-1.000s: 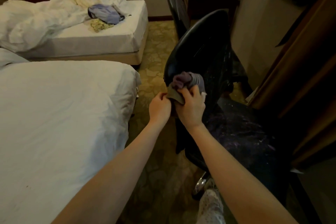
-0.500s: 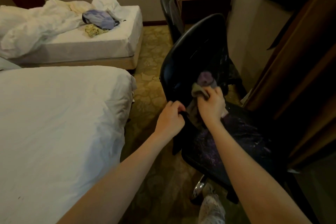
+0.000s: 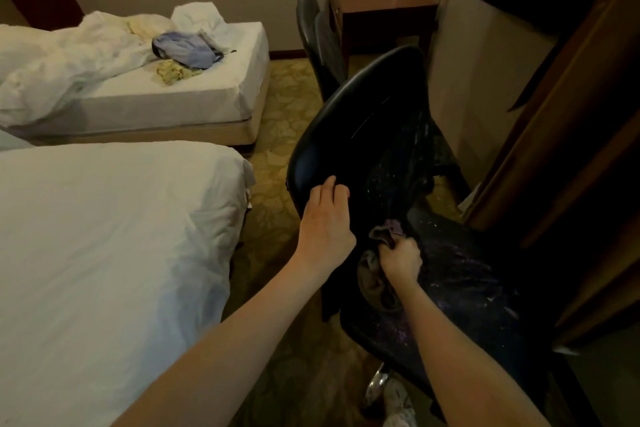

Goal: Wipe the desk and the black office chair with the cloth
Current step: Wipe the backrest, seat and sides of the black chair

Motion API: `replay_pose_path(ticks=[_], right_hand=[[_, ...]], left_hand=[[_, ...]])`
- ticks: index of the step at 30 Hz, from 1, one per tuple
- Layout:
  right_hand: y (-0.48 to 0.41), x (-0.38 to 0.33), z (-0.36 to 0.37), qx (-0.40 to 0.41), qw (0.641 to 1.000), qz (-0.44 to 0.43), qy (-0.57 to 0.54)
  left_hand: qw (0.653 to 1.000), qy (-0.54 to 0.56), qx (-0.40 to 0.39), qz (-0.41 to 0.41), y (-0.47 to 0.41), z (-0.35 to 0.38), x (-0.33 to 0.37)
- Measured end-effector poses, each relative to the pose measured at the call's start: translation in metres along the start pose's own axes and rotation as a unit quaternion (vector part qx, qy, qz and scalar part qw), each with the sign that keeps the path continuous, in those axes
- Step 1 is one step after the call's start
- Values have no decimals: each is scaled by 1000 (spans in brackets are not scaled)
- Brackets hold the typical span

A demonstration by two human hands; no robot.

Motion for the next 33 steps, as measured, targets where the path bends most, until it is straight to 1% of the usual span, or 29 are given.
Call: replay_pose_path(ticks=[1, 3, 6, 9, 10, 11, 13, 15, 17, 18, 19, 20, 21, 23, 24, 27, 29, 31, 33], right_hand=[[-3, -1, -8, 10, 1000, -6, -10], [-18, -25, -35, 52, 996, -35, -70], [-44, -92, -74, 113, 976, -108, -150], [-52, -155, -76, 132, 959, -210, -134], [-51, -158, -67, 135, 958, -217, -130], [-49, -153, -60, 143, 958, -210, -136], [-49, -118, -42, 142, 963, -169, -155], [-48, -62, -21, 91, 983, -90, -130], [-38, 1, 0, 6, 999, 15, -48], [-31, 24, 6, -29, 998, 50, -10], [-26, 34, 6, -38, 998, 58, 3], [-26, 34, 1, -26, 998, 51, -10], [-30, 24, -10, 4, 999, 36, -41], [-45, -8, -42, 70, 990, 16, -118], [-54, -30, -58, 90, 985, -6, -146], [-72, -109, -93, 138, 965, -139, -172], [-73, -139, -86, 139, 957, -197, -160], [-73, -131, -61, 132, 962, -192, -144], [-78, -88, -37, 110, 976, -116, -148]], left_hand=[[1000, -13, 1, -1, -1, 1, 1], [999, -33, 5, 2, -4, 1, 5], [999, -31, 4, 9, -13, 4, 13], [1000, 3, 17, -11, -32, -6, 19], [1000, -3, 13, -17, -37, -8, 19], [1000, -10, 10, -18, -40, -8, 19], [1000, -28, 3, -8, -42, -5, 18], [999, -53, -8, 5, -38, 1, 20], [997, -72, -9, 17, -36, 5, 23], [997, -76, -7, 19, -37, 6, 25], [997, -80, -4, 20, -38, 5, 26], [996, -83, -1, 21, -40, 4, 28], [996, -85, 2, 22, -42, 2, 30], [996, -85, -1, 16, -48, 1, 34], [996, -83, -2, 11, -52, 1, 36], [997, -82, 4, -4, -63, -1, 39], [996, -92, 13, -8, -68, -2, 39], [996, -93, 15, -7, -70, -2, 37], [996, -85, 14, -6, -70, -2, 33]])
Point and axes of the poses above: each hand's wrist, its own y-axis away from the middle knuckle, its own z-axis out of the palm, x = y × z, the point moved 9 cm from there along -y, towards the middle knuckle, and after that the axes turned 13 degrees about -z, right-handed, at the moved point
